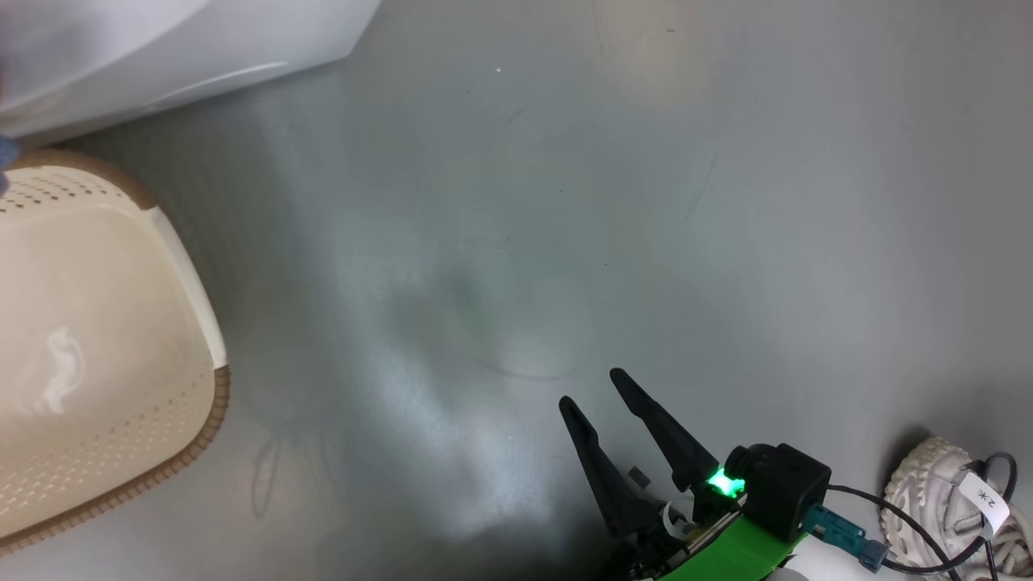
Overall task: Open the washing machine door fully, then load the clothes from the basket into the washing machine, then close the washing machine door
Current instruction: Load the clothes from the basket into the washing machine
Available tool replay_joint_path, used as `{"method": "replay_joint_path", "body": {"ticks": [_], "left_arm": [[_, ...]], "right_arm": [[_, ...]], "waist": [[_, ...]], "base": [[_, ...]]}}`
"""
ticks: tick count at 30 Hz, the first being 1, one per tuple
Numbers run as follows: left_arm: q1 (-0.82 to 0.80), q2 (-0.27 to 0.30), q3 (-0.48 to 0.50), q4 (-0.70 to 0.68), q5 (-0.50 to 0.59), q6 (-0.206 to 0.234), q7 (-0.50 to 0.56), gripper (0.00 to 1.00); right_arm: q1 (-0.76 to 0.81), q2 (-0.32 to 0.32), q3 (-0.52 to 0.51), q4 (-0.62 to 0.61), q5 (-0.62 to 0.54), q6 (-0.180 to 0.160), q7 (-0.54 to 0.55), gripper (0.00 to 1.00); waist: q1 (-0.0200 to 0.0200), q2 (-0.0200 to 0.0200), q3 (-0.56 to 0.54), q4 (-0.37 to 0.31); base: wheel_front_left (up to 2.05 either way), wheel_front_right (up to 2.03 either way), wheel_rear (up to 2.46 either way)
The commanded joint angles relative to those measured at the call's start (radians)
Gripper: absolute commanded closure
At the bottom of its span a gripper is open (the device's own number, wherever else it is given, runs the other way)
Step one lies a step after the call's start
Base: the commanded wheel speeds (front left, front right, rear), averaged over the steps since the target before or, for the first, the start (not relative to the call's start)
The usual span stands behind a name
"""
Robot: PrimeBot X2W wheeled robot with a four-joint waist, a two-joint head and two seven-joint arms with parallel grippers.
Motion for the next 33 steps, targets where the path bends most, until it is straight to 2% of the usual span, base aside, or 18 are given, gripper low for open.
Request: {"method": "replay_joint_path", "body": {"ticks": [1,15,33], "left_arm": [[0.008,0.045,0.012,-0.011,-0.008,-0.002,0.003,0.00],[0.037,-0.015,-0.006,0.032,-0.048,-0.001,-0.003,0.00],[0.155,-0.079,-0.004,-0.051,-0.064,0.011,-0.006,0.00]], "right_arm": [[0.015,-0.007,0.019,-0.011,0.005,0.003,-0.005,0.00],[-0.025,-0.007,-0.022,0.007,-0.004,0.003,-0.005,0.00],[-0.078,-0.007,-0.065,0.055,-0.015,0.003,-0.005,0.00]], "waist": [[0.0000,-0.0001,-0.004,0.007],[0.0000,-0.0001,-0.037,0.069],[0.0000,-0.0001,-0.098,0.157]], "base": [[0.00,0.00,0.00],[0.00,0.00,0.00],[0.00,0.00,0.00]]}}
